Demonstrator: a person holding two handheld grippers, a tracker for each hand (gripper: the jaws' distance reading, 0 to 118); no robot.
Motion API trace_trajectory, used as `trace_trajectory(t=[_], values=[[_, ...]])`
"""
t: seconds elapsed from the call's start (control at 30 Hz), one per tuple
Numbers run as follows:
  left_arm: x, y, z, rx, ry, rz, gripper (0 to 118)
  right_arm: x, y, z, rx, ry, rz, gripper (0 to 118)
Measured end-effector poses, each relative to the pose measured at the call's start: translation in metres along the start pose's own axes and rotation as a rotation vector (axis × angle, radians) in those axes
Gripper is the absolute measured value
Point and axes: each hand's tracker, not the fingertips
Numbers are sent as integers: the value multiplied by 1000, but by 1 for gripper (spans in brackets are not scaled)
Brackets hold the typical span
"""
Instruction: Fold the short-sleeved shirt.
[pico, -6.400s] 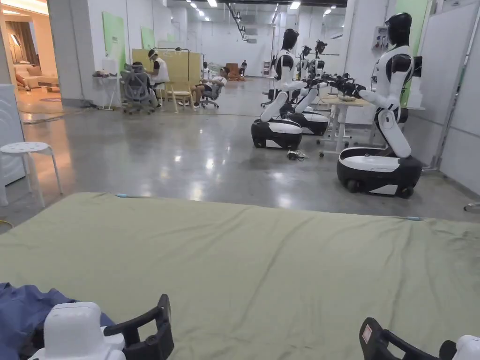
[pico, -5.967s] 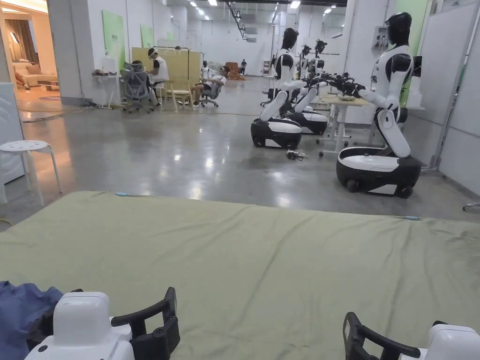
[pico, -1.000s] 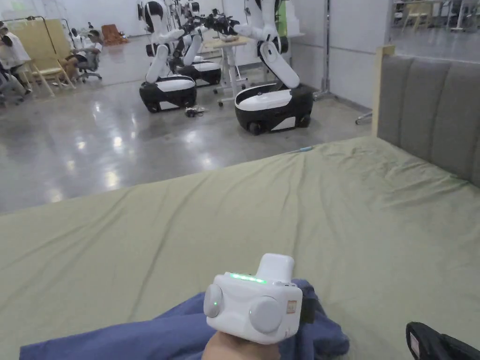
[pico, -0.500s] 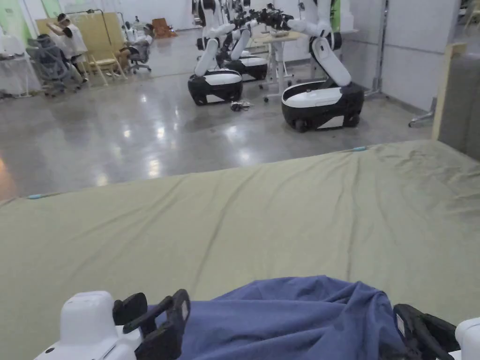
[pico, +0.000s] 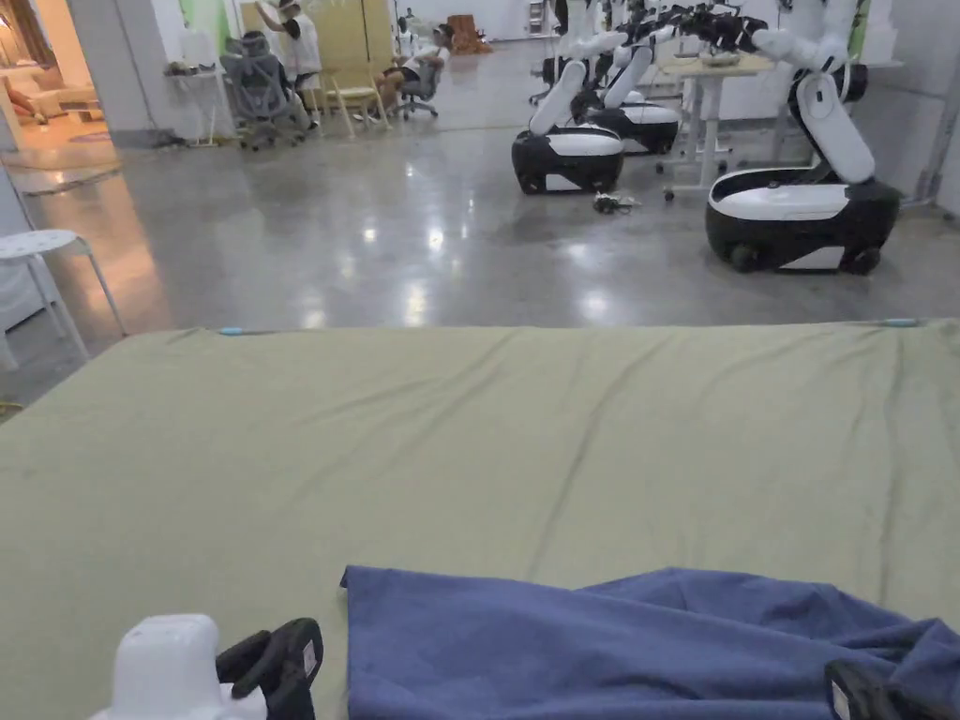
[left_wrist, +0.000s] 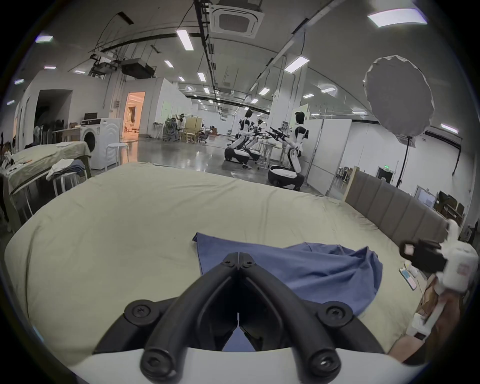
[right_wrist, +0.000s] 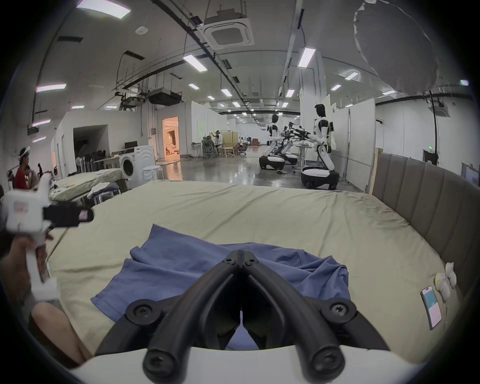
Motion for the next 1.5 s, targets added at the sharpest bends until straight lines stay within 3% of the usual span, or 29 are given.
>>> trace_trajectory(t=[0.1,0.17,0.2,0.27,0.3,0.33,0.5,0.6,0.63,0.67,0.7,0.73,0.83,0.97,1.07,1.17,1.2,1.23,1.3,1.37,1.5], values=[[-18,25,-69,-76,-27,19,2,5,-1,-2,-23,-4,3,1],[-29,36,-116,-106,37,30,4,10,0,-2,-28,-14,-5,1],[-34,38,-142,-124,62,31,27,13,0,-2,-30,-21,-5,1],[-45,34,-187,-260,112,-10,98,19,0,-2,-35,-40,-2,1],[-47,24,-203,-325,197,-26,117,23,1,-3,-38,-48,0,1],[-44,22,-219,-268,205,-23,114,26,0,-4,-39,-56,2,1],[-70,-19,-277,-482,233,44,114,39,-4,-12,-59,-83,17,1],[-54,-27,-272,-528,221,7,94,46,-2,-13,-60,-100,15,1],[-44,-27,-265,-492,254,-79,83,49,-3,-13,-59,-105,6,1],[-39,-25,-260,-453,211,-106,63,52,-5,-12,-60,-110,1,1],[-32,-24,-257,-436,184,-121,24,55,-5,-12,-64,-116,-3,1],[-35,-22,-256,-435,148,-117,1,57,-7,-12,-70,-124,-7,1],[-27,-15,-250,-411,36,-44,1,67,-11,-10,-86,-138,-36,1],[12,7,-202,-278,6,-83,1,84,-18,3,-101,-154,-59,1],[-22,36,-206,-200,-33,-17,1,100,-28,8,-152,-204,-38,1],[-8,49,-172,-147,-40,4,1,130,-49,9,-157,-234,-93,2],[-8,53,-165,-129,-43,6,1,141,-56,6,-170,-238,-121,17],[-7,57,-158,-109,-44,3,1,154,-66,-1,-212,-242,-147,43],[-24,63,-159,-76,-43,-3,1,171,-77,-20,-305,-228,-173,106],[-23,69,-152,-57,-40,-14,1,185,-88,-44,-325,-214,-187,114],[-26,79,-145,-37,-31,21,1,213,-110,-97,-431,-149,-281,110]])
